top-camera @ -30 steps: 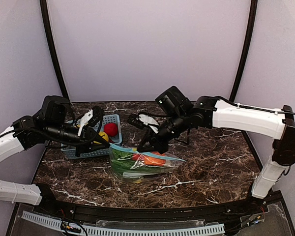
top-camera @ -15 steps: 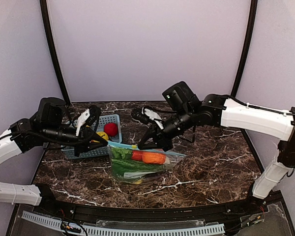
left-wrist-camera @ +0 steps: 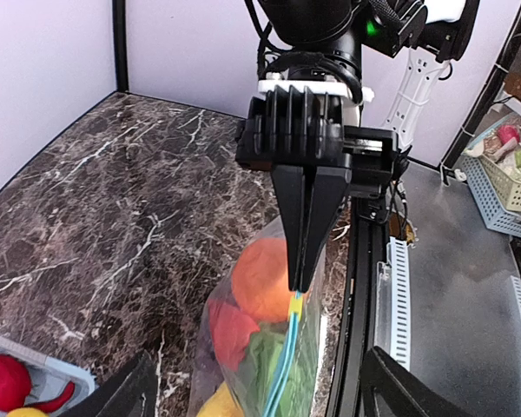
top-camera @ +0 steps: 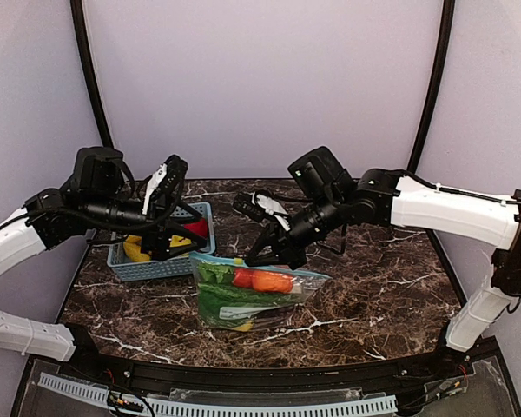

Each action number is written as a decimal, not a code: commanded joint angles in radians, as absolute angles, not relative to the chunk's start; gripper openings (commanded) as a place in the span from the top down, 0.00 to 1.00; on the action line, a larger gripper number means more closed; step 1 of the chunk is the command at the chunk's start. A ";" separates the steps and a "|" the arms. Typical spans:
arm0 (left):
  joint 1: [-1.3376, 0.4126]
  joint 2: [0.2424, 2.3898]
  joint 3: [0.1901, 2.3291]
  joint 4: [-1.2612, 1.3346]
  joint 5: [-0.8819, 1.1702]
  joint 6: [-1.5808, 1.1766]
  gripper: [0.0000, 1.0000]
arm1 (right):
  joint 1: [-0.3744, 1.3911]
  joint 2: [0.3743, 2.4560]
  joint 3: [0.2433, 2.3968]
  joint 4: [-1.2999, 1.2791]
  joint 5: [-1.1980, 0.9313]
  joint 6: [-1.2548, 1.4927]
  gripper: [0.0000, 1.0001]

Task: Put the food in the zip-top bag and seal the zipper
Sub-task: Hold the zipper from the zipper food storage bag, then zip the zipper of the food storage bag.

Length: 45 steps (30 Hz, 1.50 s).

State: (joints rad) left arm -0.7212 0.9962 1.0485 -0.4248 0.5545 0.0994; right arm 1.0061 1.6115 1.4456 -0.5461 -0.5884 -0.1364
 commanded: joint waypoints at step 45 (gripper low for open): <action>-0.787 1.288 1.037 -0.308 0.811 0.090 0.99 | 0.995 1.583 1.436 -0.476 -0.543 -0.129 1.00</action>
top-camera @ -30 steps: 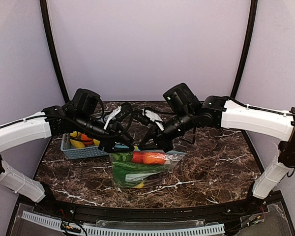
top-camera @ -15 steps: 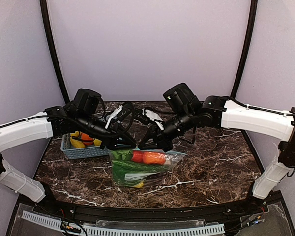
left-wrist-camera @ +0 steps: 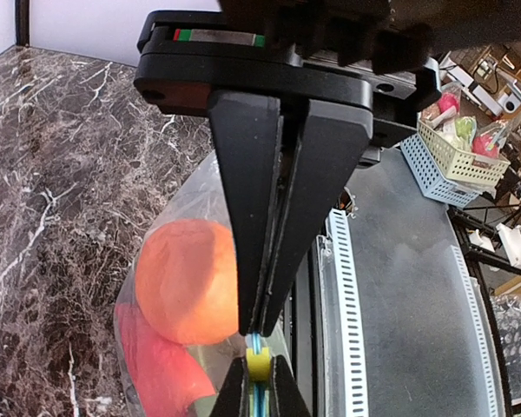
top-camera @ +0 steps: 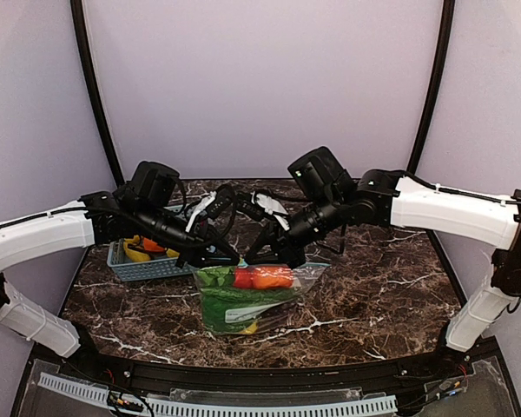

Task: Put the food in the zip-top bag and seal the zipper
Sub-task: Zip the zipper of the food storage bag.

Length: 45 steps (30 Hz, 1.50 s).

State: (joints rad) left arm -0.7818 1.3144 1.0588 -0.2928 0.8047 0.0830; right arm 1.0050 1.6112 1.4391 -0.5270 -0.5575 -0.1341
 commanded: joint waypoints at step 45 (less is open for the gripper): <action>-0.728 1.142 1.096 -0.604 0.579 0.246 0.99 | 0.954 1.443 1.336 -0.597 -0.327 -0.149 1.00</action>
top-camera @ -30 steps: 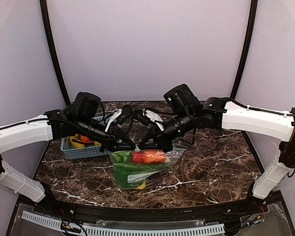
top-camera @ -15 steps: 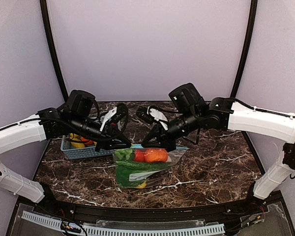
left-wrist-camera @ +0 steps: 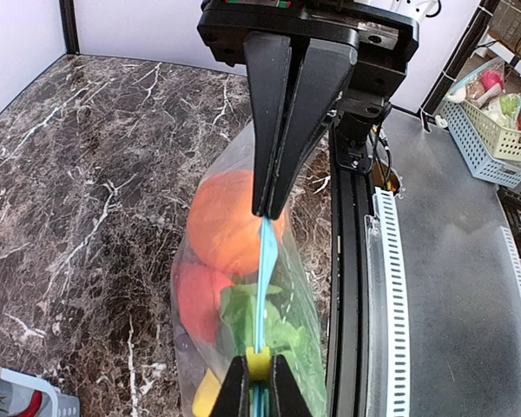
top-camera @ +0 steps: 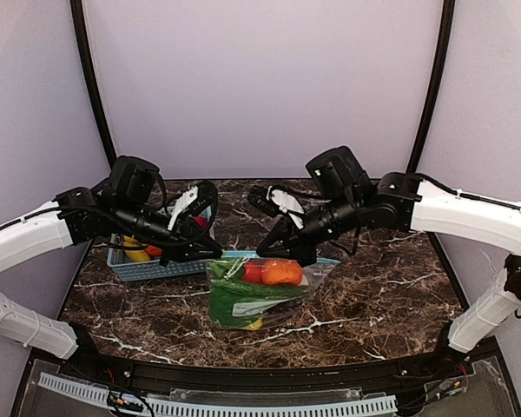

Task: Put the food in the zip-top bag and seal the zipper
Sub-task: Zip the zipper of the food storage bag.

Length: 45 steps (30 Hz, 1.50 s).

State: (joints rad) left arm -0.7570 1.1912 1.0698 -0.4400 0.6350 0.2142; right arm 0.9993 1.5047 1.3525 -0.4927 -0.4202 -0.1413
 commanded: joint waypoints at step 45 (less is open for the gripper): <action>-0.639 1.291 1.107 -0.214 0.209 -0.152 0.17 | 0.707 1.739 1.417 -0.287 -0.080 0.091 1.00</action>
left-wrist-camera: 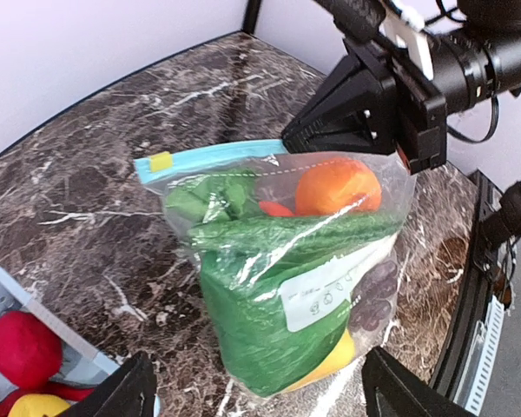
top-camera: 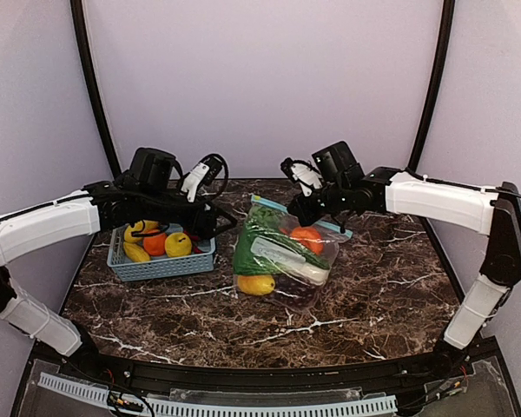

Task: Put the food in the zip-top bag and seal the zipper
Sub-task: Zip the zipper of the food storage bag.

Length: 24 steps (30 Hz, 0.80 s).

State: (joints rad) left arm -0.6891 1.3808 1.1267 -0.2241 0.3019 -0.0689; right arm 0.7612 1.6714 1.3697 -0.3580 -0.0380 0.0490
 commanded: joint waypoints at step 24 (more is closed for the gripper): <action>-0.117 1.066 0.941 -0.411 0.310 -0.187 0.05 | 0.413 1.735 1.250 -0.181 -0.245 0.287 0.13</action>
State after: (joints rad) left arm -0.1841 1.1023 0.9695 -0.3344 0.2955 -0.2161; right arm 0.4606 1.8194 1.3087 -0.1993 -0.2440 0.2661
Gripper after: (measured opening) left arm 0.936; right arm 0.826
